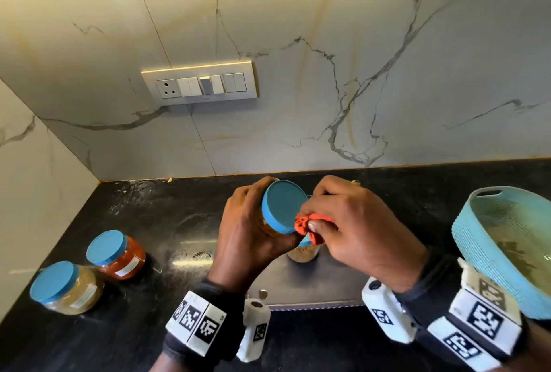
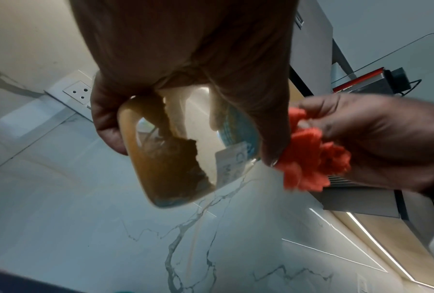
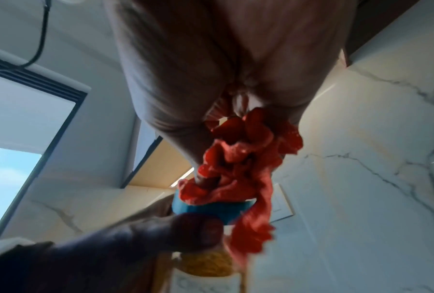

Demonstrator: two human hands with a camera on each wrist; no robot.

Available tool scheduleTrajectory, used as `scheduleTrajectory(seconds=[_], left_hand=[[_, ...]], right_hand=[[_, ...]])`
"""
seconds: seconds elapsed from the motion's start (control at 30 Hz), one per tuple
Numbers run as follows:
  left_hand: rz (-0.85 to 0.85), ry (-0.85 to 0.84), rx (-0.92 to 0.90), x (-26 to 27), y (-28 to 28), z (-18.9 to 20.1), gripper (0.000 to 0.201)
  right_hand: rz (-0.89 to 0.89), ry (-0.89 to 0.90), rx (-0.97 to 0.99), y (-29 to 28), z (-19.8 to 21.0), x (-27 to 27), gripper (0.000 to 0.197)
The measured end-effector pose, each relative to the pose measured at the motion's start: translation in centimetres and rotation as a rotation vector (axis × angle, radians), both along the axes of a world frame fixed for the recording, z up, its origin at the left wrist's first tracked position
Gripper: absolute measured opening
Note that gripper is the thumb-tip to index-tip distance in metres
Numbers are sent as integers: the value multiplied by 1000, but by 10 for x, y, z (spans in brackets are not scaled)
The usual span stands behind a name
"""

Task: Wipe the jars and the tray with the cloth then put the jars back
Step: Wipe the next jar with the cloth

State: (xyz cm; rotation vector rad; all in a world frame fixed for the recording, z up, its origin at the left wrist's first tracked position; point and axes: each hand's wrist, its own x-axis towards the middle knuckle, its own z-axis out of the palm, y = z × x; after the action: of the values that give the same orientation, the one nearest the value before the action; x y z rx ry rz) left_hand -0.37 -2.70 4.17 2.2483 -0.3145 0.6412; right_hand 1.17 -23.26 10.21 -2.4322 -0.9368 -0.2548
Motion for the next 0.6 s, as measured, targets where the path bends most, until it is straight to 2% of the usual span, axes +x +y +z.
scheduleTrajectory(seconds=[0.17, 0.27, 0.33, 0.47, 0.6], left_hand=[[-20, -2, 42, 0, -16, -2, 77], [-6, -21, 106, 3, -15, -2, 78], [8, -36, 131, 6, -12, -1, 77], [47, -28, 121, 9, -2, 1, 79], [21, 52, 69, 6, -7, -5, 82]], right_hand=[[-159, -54, 71, 4, 1, 28, 16], [-129, -82, 115, 20, 10, 26, 10], [-83, -87, 123, 28, 15, 19, 15], [45, -63, 40, 21, 6, 3, 16], [-31, 7, -57, -4, -10, 15, 22]])
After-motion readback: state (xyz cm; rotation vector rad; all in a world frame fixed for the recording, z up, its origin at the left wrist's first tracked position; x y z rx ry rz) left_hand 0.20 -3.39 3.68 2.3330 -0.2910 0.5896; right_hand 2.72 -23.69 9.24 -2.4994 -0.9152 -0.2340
